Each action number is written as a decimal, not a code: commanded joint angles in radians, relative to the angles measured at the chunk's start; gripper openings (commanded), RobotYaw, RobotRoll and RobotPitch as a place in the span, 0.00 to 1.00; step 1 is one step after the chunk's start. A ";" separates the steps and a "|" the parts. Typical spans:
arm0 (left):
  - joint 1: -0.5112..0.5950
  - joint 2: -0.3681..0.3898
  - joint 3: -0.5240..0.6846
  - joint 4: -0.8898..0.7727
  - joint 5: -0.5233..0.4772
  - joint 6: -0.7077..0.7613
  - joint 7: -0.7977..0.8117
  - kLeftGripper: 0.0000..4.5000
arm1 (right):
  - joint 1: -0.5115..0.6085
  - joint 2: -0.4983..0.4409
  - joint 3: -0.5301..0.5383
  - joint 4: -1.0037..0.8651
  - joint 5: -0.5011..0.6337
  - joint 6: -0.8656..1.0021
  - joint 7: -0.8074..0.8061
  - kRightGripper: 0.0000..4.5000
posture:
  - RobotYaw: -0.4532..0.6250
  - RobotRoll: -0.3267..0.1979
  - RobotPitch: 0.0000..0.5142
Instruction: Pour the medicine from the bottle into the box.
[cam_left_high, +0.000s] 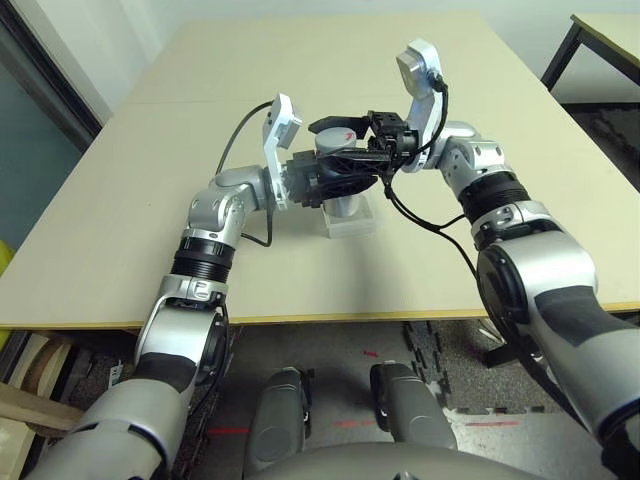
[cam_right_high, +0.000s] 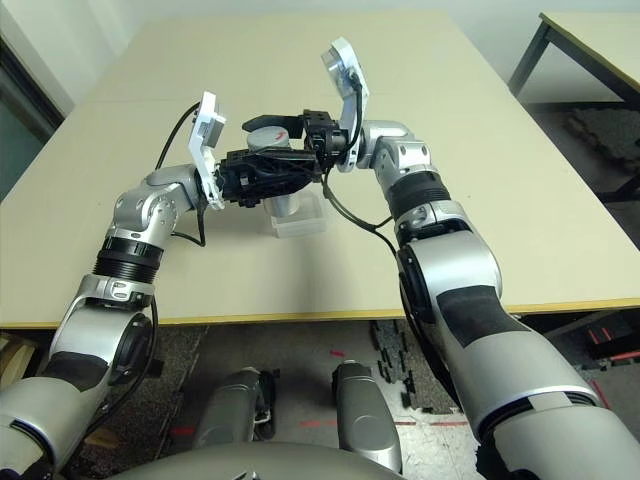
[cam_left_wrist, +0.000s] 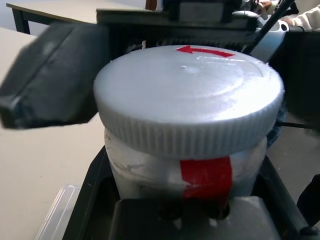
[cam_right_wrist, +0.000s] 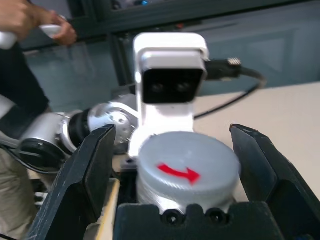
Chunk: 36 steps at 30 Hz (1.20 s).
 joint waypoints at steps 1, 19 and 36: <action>0.006 0.000 -0.011 0.004 0.008 0.001 0.001 0.60 | -0.021 -0.008 -0.024 0.025 -0.030 -0.027 -0.024 1.00 | 0.25 0.62 0.14; 0.007 0.003 -0.020 0.026 0.026 -0.020 0.007 0.60 | -0.028 0.010 -0.055 0.023 -0.046 -0.011 -0.028 1.00 | 0.26 0.62 0.16; 0.016 0.020 -0.030 -0.007 0.020 -0.018 -0.008 0.60 | -0.019 -0.025 -0.054 0.073 -0.134 -0.063 -0.109 1.00 | 0.26 0.62 0.15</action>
